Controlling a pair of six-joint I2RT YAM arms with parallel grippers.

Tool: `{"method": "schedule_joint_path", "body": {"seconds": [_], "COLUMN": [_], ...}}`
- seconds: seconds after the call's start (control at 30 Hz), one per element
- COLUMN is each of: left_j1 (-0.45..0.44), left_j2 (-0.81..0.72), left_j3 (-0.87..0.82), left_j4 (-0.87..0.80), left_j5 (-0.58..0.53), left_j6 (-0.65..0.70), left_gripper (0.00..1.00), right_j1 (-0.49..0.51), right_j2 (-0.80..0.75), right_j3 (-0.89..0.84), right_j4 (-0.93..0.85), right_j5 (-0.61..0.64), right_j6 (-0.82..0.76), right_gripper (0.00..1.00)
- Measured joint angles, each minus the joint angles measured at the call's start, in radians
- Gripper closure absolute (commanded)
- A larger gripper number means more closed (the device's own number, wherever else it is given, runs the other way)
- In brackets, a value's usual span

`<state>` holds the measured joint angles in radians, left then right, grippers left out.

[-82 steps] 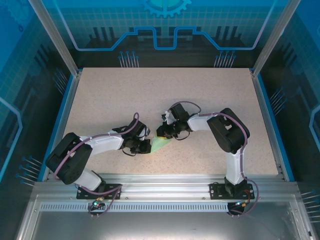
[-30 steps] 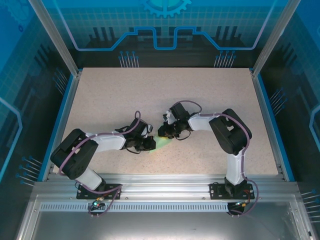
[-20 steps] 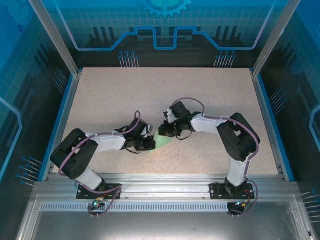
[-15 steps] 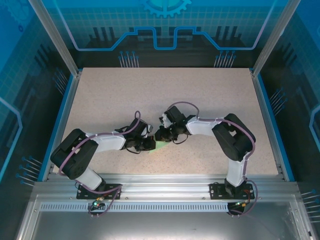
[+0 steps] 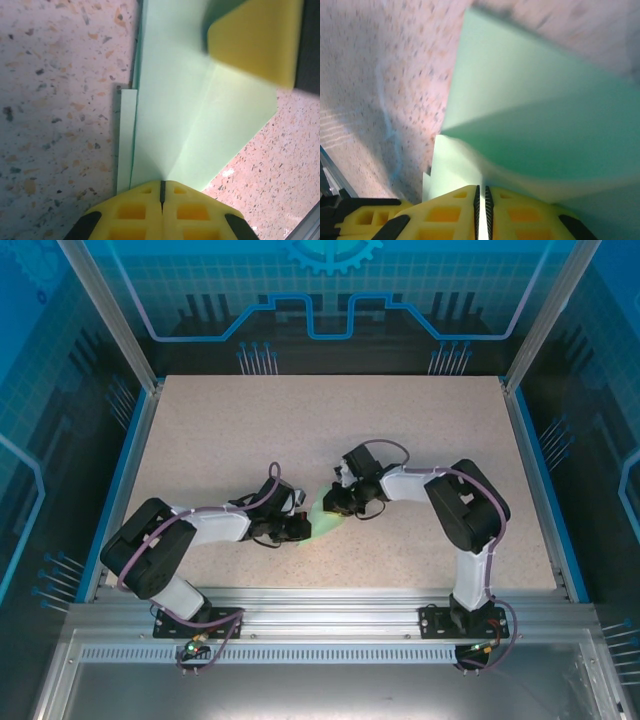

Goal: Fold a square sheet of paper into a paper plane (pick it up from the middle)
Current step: Fourth fold the wing at the center of the table.

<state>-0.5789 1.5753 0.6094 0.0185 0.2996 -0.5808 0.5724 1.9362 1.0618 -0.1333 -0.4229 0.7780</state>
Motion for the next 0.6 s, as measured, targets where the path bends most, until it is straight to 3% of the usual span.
{"method": "schedule_joint_path", "body": {"seconds": [0.43, 0.6], "left_j1": [0.0, 0.0], "left_j2": [0.002, 0.002], "left_j3": [-0.016, -0.017], "left_j4": [0.045, 0.047], "left_j5": [0.008, 0.008], "left_j6": [0.0, 0.0], "left_gripper": [0.96, 0.96], "right_j1": [-0.098, -0.184], "right_j2": [0.051, 0.066], "right_j3": [0.069, 0.107], "right_j4": [-0.054, -0.062], "right_j5": [-0.06, -0.032], "right_j6": [-0.024, -0.038], "right_gripper": [0.84, 0.83]}}
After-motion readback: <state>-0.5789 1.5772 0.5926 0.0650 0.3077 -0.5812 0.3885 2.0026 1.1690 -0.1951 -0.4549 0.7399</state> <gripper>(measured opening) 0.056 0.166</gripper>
